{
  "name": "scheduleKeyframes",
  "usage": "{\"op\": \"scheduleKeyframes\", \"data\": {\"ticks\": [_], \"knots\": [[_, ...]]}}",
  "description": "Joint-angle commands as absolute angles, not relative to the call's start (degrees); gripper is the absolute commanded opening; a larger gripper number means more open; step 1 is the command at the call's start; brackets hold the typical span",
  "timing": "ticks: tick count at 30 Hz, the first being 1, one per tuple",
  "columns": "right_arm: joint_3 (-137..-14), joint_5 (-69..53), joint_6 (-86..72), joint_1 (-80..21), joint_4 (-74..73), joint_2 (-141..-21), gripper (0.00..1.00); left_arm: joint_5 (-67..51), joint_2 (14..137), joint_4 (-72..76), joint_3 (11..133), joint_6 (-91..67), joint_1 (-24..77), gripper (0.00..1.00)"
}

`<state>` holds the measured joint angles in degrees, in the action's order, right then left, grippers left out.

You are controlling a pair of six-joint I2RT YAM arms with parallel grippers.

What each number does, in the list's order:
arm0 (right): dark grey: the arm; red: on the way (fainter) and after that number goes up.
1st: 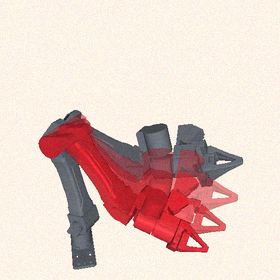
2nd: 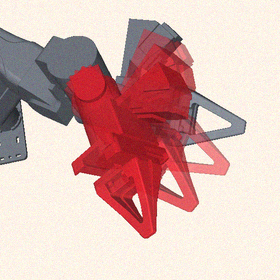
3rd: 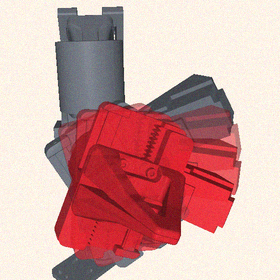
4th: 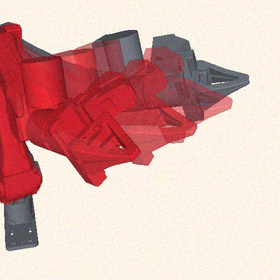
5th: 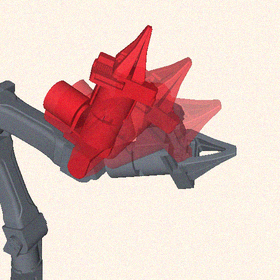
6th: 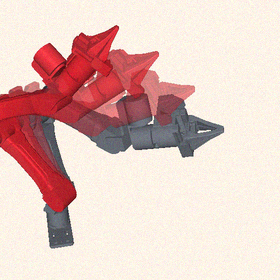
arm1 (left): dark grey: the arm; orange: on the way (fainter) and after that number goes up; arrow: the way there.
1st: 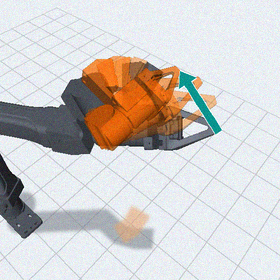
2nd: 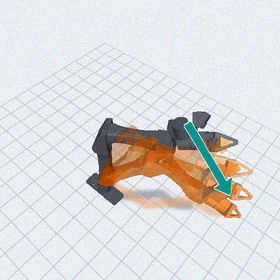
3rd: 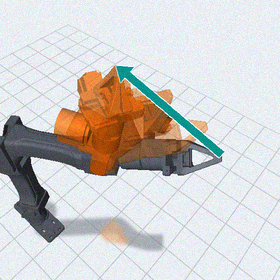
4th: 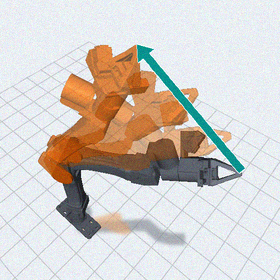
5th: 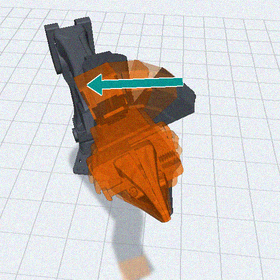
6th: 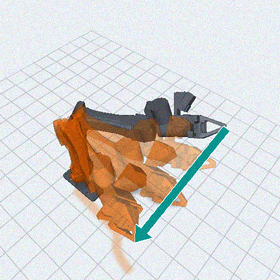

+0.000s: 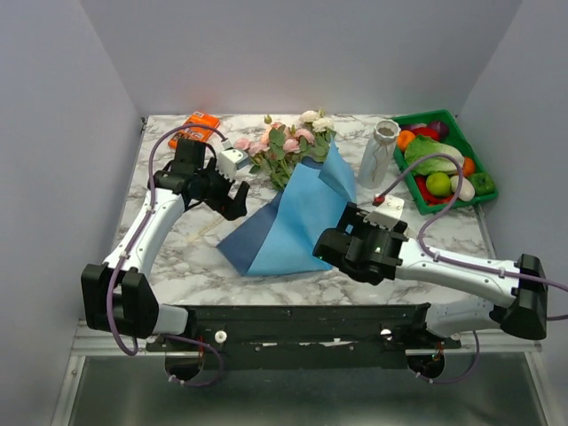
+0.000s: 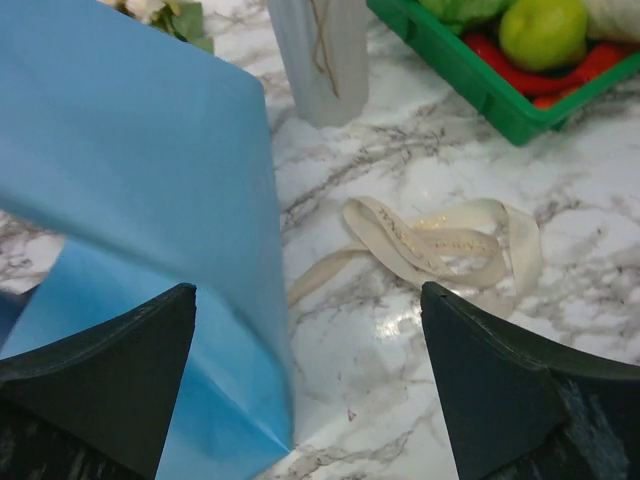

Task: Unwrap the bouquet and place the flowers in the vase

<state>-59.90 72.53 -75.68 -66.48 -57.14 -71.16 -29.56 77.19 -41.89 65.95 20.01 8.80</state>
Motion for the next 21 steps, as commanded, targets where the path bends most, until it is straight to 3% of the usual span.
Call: {"op": "scheduleKeyframes", "data": {"ticks": [1, 10, 17, 21], "knots": [[-62.7, 70.8, -101.3, -67.9, -87.5, -72.1, 1.0, -28.8, 78.7, -42.5, 69.6, 17.6, 11.7, 0.99], [-71.5, 73.2, -96.8, -67.9, -87.5, -65.1, 1.0, -26.7, 80.6, -42.4, 70.3, 16.3, 16.7, 0.99], [-77.3, 73.3, -94.2, -68.5, -86.6, -58.7, 1.0, -31.0, 95.5, -39.5, 77.7, 9.3, 20.8, 0.99], [-74.6, 72.9, -78.5, -69.0, -70.0, -52.4, 1.0, -31.4, 103.7, -38.3, 85.0, 6.0, 21.4, 0.99]]}}
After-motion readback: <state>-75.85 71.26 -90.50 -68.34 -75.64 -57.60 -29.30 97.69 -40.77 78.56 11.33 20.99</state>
